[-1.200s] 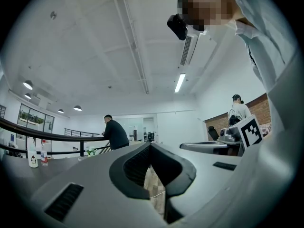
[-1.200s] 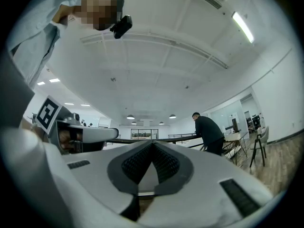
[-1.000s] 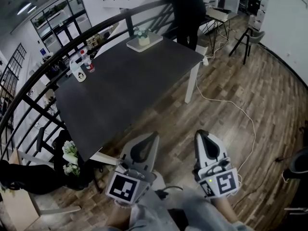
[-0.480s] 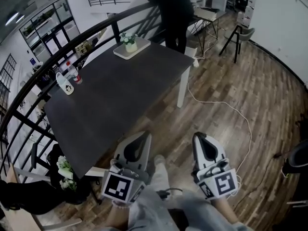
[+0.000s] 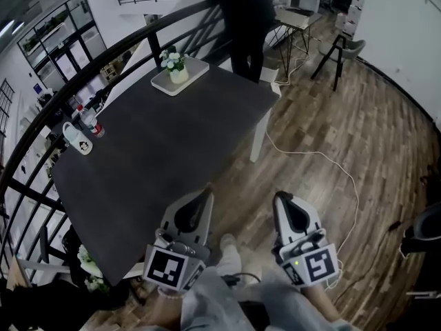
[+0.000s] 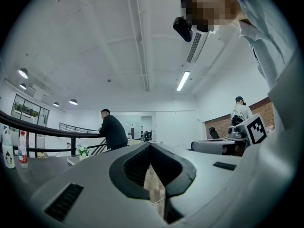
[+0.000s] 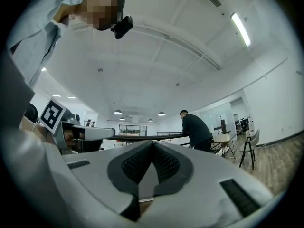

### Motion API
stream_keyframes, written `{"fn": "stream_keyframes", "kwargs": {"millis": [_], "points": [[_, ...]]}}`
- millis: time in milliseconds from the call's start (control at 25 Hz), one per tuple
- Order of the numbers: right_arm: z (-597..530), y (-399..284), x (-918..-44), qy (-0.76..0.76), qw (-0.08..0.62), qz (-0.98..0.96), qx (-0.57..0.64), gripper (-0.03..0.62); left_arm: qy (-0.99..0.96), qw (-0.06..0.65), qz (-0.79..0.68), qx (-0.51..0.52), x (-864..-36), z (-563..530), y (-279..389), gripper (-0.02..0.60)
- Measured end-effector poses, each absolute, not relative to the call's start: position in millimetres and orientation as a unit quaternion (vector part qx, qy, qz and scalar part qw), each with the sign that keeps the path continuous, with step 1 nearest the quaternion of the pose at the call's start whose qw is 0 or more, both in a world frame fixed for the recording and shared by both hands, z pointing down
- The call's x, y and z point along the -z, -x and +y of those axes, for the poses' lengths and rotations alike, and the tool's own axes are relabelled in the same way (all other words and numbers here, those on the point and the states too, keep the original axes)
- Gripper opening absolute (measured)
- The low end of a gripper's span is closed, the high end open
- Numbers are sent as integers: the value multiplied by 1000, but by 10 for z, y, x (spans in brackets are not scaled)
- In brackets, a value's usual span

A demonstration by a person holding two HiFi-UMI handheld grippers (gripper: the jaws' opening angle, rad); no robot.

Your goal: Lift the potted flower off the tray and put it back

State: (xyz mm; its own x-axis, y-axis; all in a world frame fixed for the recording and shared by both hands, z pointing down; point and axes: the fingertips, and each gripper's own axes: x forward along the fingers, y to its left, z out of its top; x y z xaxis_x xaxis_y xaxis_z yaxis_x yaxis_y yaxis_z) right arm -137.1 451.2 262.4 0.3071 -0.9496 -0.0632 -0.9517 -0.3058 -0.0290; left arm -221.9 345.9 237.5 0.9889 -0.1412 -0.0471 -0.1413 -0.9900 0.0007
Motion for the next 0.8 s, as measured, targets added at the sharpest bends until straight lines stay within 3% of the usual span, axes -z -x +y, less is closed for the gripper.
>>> {"fn": "stream_keyframes", "kwargs": {"millis": [800], "points": [[2974,97,-2574,813,-10,581,-40,3,995,-21,92,-25,-2460,1900,1337,-2]]}}
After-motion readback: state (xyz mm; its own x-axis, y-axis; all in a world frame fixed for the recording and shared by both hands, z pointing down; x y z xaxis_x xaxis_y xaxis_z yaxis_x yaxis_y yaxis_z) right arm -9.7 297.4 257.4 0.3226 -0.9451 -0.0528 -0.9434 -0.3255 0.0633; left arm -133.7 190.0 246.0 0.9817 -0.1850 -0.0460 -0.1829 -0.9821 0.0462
